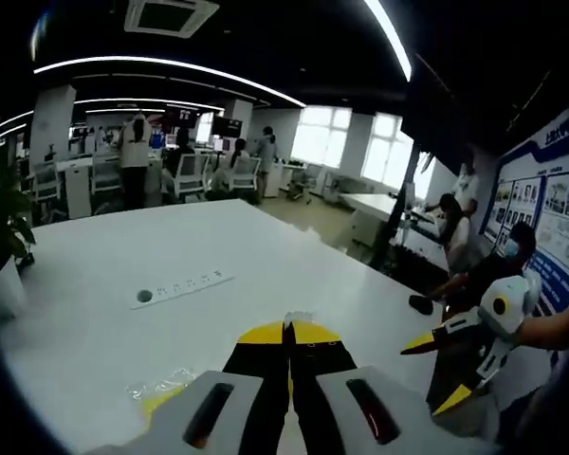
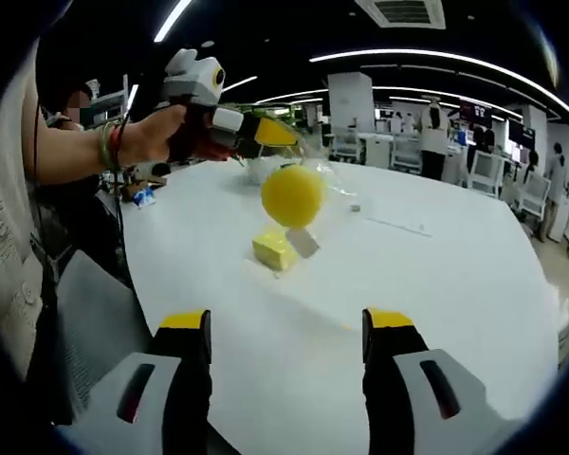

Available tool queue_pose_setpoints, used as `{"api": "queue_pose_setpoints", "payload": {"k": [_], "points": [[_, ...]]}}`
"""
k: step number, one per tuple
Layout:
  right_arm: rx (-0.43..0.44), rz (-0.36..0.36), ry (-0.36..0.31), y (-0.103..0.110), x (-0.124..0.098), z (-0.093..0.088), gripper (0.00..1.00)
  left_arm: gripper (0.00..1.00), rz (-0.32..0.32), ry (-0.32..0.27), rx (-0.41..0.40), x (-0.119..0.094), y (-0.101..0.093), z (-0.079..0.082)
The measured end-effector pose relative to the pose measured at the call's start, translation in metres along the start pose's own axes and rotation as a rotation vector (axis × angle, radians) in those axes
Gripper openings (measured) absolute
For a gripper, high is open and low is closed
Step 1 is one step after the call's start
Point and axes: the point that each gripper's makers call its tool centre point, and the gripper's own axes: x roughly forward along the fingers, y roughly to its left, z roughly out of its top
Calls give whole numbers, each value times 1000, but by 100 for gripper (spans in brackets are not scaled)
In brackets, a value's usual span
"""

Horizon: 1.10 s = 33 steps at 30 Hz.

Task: Compare the silicone blocks by pressing each to a similar depth, holding the contact briefly, and releasing to observe deformation and rebound differences across the visible hardness samples.

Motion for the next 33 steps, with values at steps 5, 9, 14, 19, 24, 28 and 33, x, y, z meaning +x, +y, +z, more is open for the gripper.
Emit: {"api": "queue_pose_setpoints", "payload": {"k": [5, 9, 14, 19, 24, 28, 33], "points": [[-57, 34, 0, 4, 11, 17, 62, 0, -6, -13, 12, -16, 1, 4], [-124, 74, 8, 5, 22, 31, 62, 0, -7, -18, 16, -26, 3, 5], [-182, 109, 10, 5, 33, 49, 62, 0, -3, -22, 35, -36, 4, 6], [-247, 148, 27, 5, 40, 61, 62, 0, -20, -19, 47, -45, 2, 7], [-293, 157, 26, 1, 46, 73, 62, 0, -31, -1, 69, -48, -1, 4], [-309, 182, 17, 1, 51, 83, 62, 0, -46, 23, 101, -49, -6, 1], [-343, 216, 23, 2, 60, 96, 60, 0, -68, 36, 120, -51, -10, -1]]}}
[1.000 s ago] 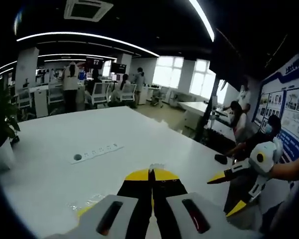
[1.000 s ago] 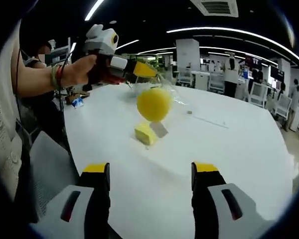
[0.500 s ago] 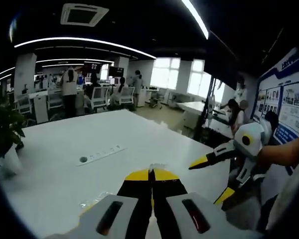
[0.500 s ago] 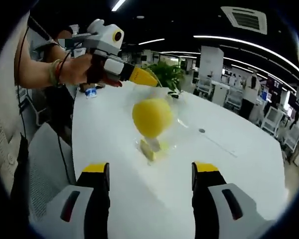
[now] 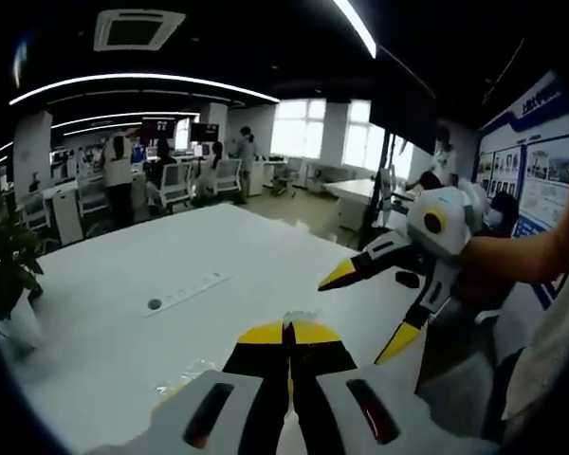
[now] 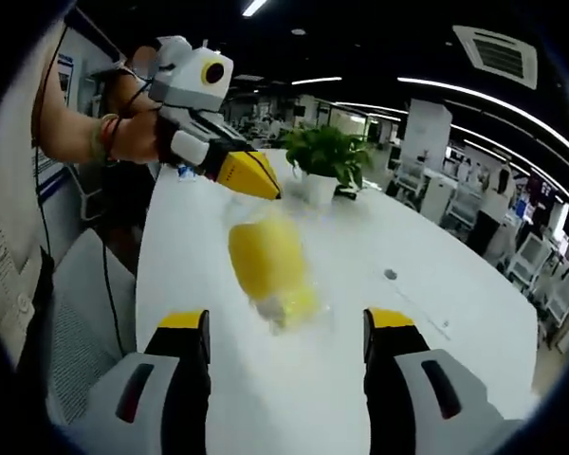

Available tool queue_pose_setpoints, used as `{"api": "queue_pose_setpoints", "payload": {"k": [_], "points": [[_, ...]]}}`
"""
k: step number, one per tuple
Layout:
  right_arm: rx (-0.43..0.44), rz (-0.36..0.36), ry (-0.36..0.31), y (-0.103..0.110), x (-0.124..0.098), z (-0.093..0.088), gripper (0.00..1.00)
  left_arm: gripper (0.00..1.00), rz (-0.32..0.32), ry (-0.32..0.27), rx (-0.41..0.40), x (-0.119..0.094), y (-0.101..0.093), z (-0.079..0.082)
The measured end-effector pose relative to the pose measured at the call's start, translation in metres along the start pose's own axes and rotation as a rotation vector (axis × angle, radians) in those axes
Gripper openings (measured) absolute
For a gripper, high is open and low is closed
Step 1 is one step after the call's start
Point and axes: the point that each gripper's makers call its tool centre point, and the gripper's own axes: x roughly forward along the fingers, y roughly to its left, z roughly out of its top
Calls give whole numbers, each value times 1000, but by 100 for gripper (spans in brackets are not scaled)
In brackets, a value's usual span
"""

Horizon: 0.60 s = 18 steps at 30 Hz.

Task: Compare the silicone blocks by pressing each to a similar depth, holding the contact briefly, and releasing to observe deformation and rebound differences across the visible hardness samples.

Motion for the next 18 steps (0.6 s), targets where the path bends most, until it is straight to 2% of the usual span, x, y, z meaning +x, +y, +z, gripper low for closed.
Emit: {"api": "queue_pose_setpoints", "payload": {"k": [8, 18], "points": [[-55, 73, 6, 4, 20, 13, 59, 0, -24, 16, -1, 5, -6, -4], [-102, 131, 33, 8, 44, 14, 61, 0, -39, 26, 21, 8, -7, -3]]}}
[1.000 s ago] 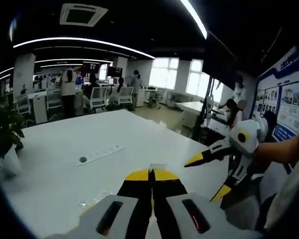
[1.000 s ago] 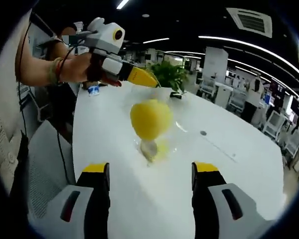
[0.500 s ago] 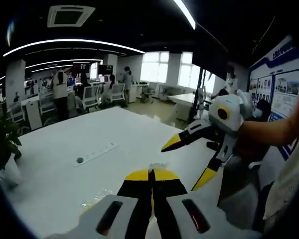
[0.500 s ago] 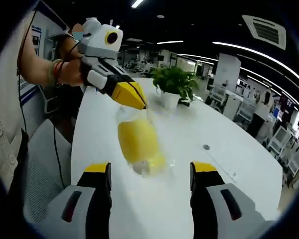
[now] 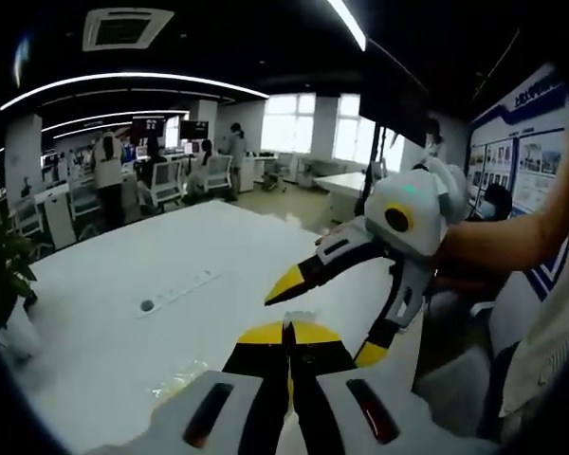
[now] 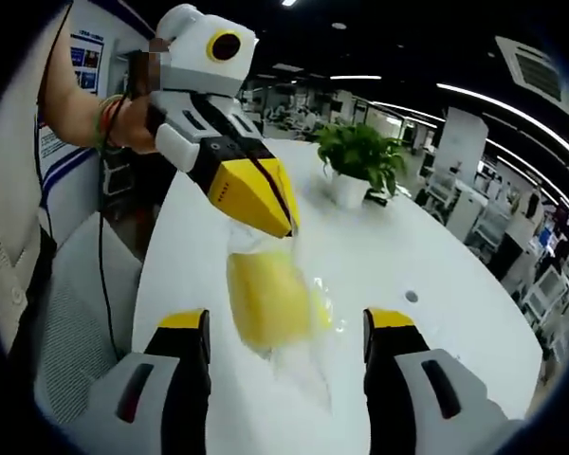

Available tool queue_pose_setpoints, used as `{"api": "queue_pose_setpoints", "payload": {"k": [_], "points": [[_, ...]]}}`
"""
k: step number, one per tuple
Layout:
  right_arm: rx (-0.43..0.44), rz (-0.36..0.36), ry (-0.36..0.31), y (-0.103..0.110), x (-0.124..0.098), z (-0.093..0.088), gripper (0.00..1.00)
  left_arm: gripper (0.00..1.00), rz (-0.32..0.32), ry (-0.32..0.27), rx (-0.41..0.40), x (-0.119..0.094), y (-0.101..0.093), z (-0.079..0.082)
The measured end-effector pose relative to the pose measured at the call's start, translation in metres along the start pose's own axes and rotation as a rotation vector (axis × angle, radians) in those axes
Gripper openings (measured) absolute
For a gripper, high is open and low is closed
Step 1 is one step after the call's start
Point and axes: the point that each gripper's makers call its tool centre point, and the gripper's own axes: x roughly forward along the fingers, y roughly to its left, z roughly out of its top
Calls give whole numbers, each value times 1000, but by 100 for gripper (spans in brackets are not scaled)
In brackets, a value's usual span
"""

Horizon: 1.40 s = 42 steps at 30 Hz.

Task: Compare the silicone blocks by pressing each to a similar depth, holding the contact briefly, and releasing to observe deformation and rebound differences across the visible hardness samples.

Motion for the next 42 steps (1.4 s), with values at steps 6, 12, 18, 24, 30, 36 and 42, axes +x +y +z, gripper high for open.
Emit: {"api": "queue_pose_setpoints", "payload": {"k": [6, 12, 18, 24, 30, 36, 42], "points": [[-35, 61, 26, 4, 14, 2, 62, 0, -12, 4, 21, 4, 1, 2], [-50, 109, 41, 4, 26, 2, 62, 0, -36, 13, 37, 10, -1, 3], [-36, 165, 85, 4, 37, -6, 54, 0, -53, 11, 48, 13, -3, 6], [-26, 201, 146, 5, 41, -19, 41, 0, -70, 15, 59, 18, -5, 6], [-9, 220, 162, 5, 43, -24, 33, 0, -82, 34, 73, 21, -7, 3], [-40, 190, 171, 4, 41, -24, 26, 0, -86, 27, 81, 20, -9, 4], [-14, 204, 186, 10, 38, -25, 19, 0, -96, 26, 76, 19, -11, 4]]}}
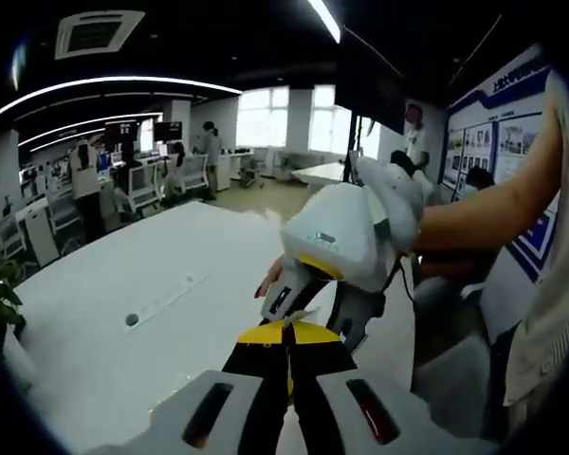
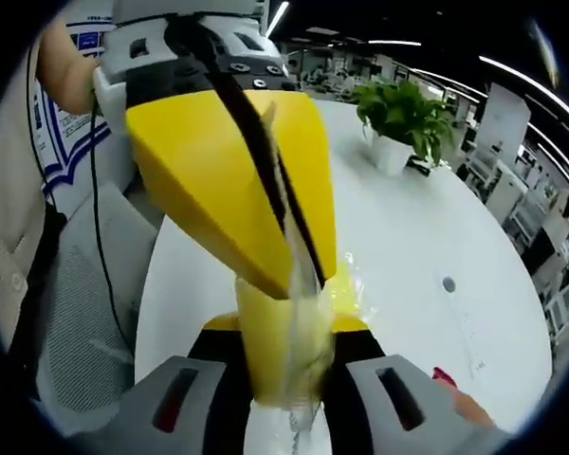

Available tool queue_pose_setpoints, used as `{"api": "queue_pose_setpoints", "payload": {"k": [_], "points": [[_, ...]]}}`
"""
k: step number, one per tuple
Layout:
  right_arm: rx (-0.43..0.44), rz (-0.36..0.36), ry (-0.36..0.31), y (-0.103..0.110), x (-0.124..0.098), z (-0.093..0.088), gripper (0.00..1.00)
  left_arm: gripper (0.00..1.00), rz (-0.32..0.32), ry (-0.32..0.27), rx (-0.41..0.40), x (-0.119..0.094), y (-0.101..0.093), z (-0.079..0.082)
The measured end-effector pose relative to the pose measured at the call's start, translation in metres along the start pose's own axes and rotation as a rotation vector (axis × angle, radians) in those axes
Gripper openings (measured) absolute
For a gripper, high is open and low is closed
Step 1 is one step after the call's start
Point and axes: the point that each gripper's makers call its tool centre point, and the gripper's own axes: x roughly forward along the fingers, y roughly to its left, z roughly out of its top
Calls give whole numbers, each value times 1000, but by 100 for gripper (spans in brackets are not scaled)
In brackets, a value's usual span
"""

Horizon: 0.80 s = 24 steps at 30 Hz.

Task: Compare the silicone blocks by pressing each to a similar depth, holding the contact briefly, and releasing to observe deformation and rebound differences across the visible hardness samples.

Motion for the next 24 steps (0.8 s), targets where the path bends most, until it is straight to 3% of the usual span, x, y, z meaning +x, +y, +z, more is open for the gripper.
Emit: {"api": "queue_pose_setpoints", "payload": {"k": [10, 24], "points": [[15, 43, 26, 9, -1, -6, 12, 0, -7, 11, 3, 1, -5, -3], [2, 69, 66, 17, 0, -17, 12, 0, -10, 35, 6, 4, -11, -12]]}}
